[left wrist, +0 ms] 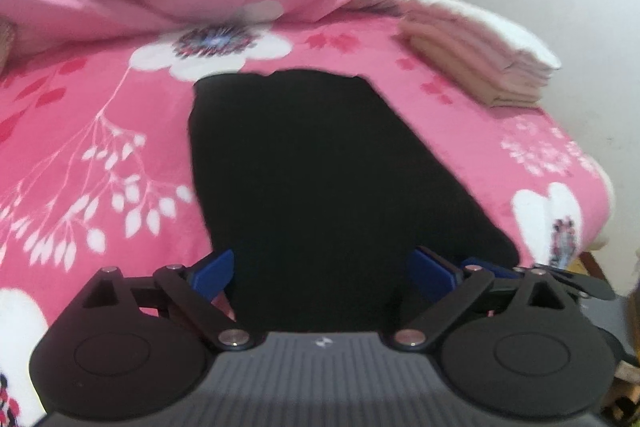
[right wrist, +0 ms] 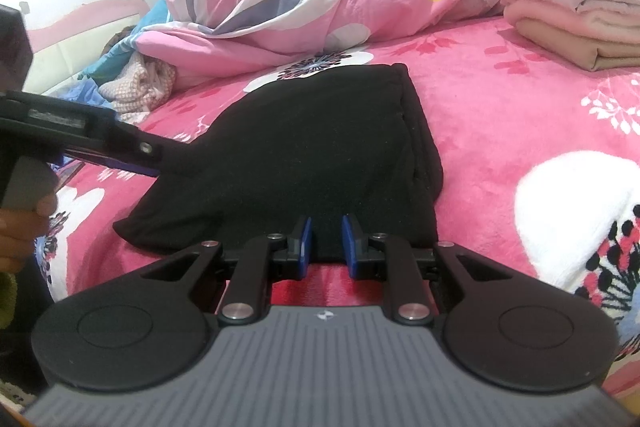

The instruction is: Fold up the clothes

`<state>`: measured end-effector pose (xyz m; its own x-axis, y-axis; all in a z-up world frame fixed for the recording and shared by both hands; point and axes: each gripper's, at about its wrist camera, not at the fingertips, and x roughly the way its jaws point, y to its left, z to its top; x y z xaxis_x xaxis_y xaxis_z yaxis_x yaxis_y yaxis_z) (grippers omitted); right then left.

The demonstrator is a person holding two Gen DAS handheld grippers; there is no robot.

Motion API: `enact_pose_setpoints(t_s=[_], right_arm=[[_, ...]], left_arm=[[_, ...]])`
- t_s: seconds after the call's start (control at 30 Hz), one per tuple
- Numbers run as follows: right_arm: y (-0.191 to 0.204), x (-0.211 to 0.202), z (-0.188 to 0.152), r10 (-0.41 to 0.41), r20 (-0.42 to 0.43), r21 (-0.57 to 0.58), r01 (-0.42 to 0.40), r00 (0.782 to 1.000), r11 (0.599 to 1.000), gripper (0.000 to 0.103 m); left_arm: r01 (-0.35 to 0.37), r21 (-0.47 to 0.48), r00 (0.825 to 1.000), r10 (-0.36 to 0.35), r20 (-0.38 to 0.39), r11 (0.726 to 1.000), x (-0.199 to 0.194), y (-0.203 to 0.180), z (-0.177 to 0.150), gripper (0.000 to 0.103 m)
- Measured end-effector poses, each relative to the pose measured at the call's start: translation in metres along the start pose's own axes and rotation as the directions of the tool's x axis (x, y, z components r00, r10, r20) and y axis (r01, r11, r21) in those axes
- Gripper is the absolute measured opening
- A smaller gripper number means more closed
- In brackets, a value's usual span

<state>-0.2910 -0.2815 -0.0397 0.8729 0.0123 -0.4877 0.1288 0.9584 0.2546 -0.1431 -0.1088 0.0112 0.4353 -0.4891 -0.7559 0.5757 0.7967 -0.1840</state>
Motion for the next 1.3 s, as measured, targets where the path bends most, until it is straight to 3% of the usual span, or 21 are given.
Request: enact_pose_setpoints(t_s=[0.17, 0.43, 0.73, 1.23, 1.3], right_arm=[[0.006, -0.003, 0.003, -0.022, -0.001, -0.027, 0.022, 1.0, 0.999, 0.016], [0.009, -0.011, 0.033, -0.046, 0.065, -0.056, 0.05, 0.997, 0.997, 0.02], [0.01, 0.022, 0.023, -0.086, -0.019, -0.126, 0.083, 0.996, 0.989, 0.022], [0.008, 0.023, 0.022, -0.056, -0.031, -0.121, 0.052, 0.998, 0.991, 0.034], [0.008, 0.023, 0.022, -0.05, -0.033, -0.121, 0.046, 0.998, 0.992, 0.043]], left_arm=[[-0.05, -0.028, 0.997, 0.048, -0.062, 0.998, 0.014, 0.003, -0.003, 0.096], [-0.085, 0.007, 0.993, 0.085, -0.08, 0.996, 0.017, -0.005, -0.005, 0.099], [-0.1, 0.02, 0.991, 0.102, -0.09, 0.995, 0.019, -0.009, -0.005, 0.101], [-0.133, 0.039, 0.986, 0.136, -0.092, 0.99, 0.021, -0.017, -0.005, 0.103], [-0.137, 0.04, 0.986, 0.14, -0.092, 0.99, 0.022, -0.018, -0.005, 0.103]])
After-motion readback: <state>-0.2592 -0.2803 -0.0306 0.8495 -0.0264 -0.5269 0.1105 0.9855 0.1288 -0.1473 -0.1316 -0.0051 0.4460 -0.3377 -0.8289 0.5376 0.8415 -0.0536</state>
